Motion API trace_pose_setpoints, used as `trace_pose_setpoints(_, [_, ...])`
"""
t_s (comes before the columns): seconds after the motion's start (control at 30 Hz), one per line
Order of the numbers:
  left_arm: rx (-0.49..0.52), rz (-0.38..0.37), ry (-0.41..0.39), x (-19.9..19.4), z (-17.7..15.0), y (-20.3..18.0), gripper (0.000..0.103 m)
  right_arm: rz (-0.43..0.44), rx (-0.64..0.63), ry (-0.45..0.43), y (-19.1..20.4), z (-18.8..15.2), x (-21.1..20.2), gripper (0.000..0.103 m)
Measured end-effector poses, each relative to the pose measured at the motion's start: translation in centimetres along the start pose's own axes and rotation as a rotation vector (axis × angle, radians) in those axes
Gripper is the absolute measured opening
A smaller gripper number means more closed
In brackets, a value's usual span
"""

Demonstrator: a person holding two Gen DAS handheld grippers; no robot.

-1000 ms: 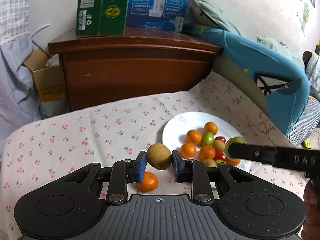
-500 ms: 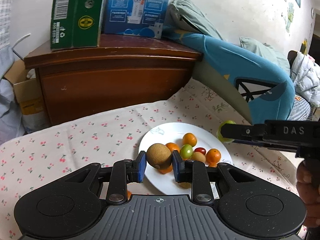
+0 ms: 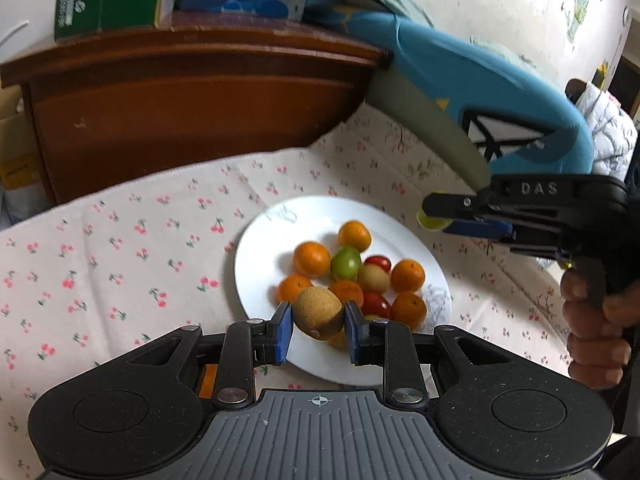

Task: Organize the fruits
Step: 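Lower the kiwi and plum onto the plate and open both tools, then withdraw both open tools from the plate to the last loose fruit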

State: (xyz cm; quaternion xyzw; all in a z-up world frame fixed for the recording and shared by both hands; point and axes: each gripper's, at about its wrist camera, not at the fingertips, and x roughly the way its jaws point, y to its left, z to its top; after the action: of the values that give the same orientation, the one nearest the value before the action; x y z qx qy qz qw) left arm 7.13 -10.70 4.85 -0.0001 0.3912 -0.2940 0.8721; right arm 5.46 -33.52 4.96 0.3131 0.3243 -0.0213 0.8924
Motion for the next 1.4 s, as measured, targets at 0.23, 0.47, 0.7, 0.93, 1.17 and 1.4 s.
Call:
trace_pose_setpoints(0.23, [-0.004,0.009,0.032,1.5,0.0,-0.2,0.025,-0.043,0.011,0.037,-1.1,-0.1,2.2,0.029])
trace_pose_setpoints(0.47, [-0.008,0.003,0.047,2.5,0.3,-0.4,0.025,-0.066,0.023,0.052,-1.7,0.0,3.4,0.029])
trace_pose_setpoints(0.7, [-0.007,-0.003,0.033,2.5,0.7,-0.9,0.027,-0.054,0.042,0.045,-1.8,0.2,3.4,0.032])
trace_pose_setpoints(0.93, [-0.03,-0.012,-0.062,0.0,2.1,-1.0,0.065,-0.033,0.025,0.028,-0.9,0.5,2.5,0.032])
trace_pose_setpoints(1.17, [-0.054,0.004,-0.117,-2.8,2.8,-0.3,0.074,-0.012,-0.003,0.014,0.3,0.1,1.2,0.033])
trace_pose_setpoints(1.4, [-0.048,0.087,-0.137,-5.7,2.5,1.1,0.081,0.015,-0.063,0.007,2.2,-1.2,-0.3,0.033])
